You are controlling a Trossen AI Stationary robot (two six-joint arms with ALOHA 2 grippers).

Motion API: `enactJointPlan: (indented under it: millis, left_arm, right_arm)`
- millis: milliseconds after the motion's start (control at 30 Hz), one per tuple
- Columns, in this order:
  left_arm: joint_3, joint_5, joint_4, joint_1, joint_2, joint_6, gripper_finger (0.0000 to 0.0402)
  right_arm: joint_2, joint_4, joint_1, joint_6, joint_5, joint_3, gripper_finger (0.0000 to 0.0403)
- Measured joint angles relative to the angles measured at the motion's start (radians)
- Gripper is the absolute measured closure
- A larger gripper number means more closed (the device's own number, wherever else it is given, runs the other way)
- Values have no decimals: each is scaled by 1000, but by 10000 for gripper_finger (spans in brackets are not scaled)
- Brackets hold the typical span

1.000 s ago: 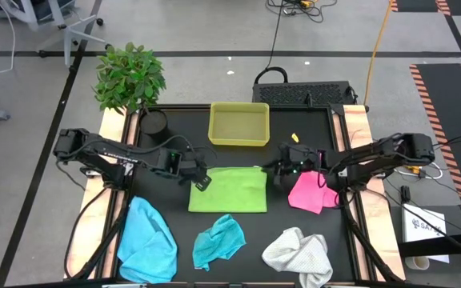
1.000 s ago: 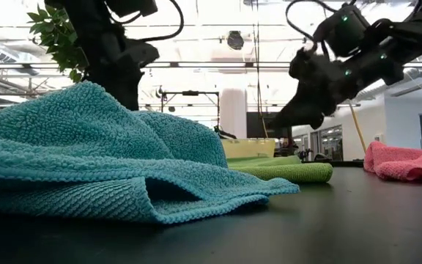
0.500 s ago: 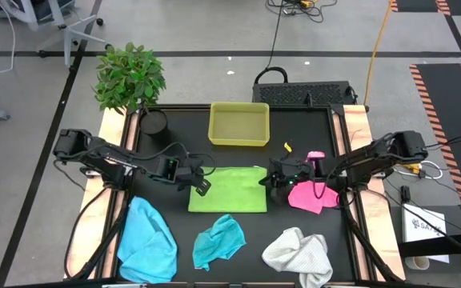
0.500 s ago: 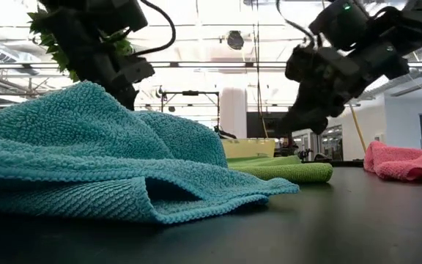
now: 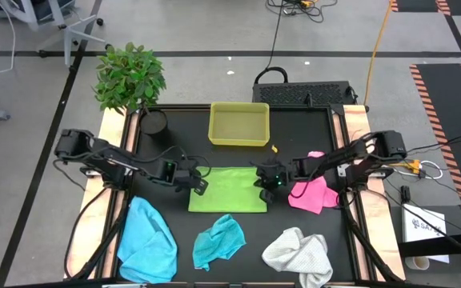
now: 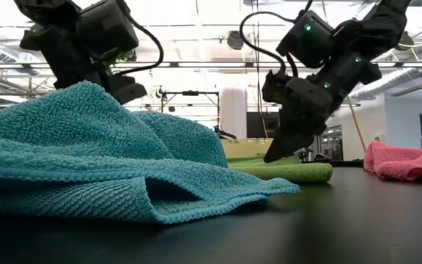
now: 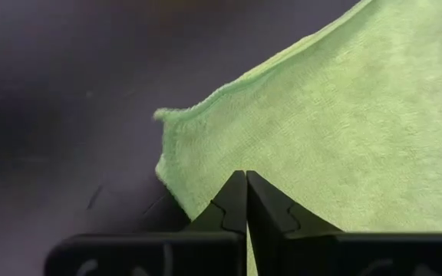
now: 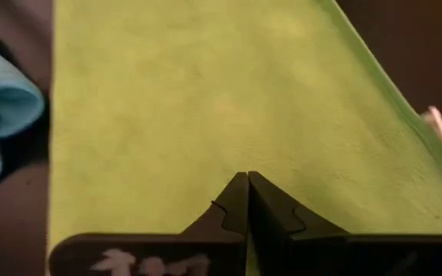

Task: Fold microfiber towels
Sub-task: Fold the green microfiber cloth

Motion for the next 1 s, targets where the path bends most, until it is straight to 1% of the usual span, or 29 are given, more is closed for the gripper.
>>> enactJointPlan:
  millis: [167, 267, 400, 533, 700, 933, 1000]
  left_arm:
    - [0, 7, 53, 3, 67, -4, 399]
    - [10, 3, 67, 3, 109, -18, 396]
    - [13, -3, 69, 12, 135, -22, 399]
    - [12, -5, 67, 31, 137, -17, 396]
    - [10, -7, 121, 40, 138, 8, 397]
    - [8, -13, 173, 47, 142, 29, 397]
    - [8, -10, 173, 53, 142, 29, 396]
  right_arm:
    - [-6, -68, -26, 3, 3, -1, 403]
    - [-6, -80, -36, 7, 3, 0, 403]
    - [-6, -96, -45, 19, 6, 0, 403]
    - [-7, -129, -61, 14, 9, 0, 403]
    - [-10, -195, -96, -57, 33, 2, 403]
    - [-10, -206, -152, -112, 30, 2, 403]
    - [-10, -207, -160, -122, 13, 2, 403]
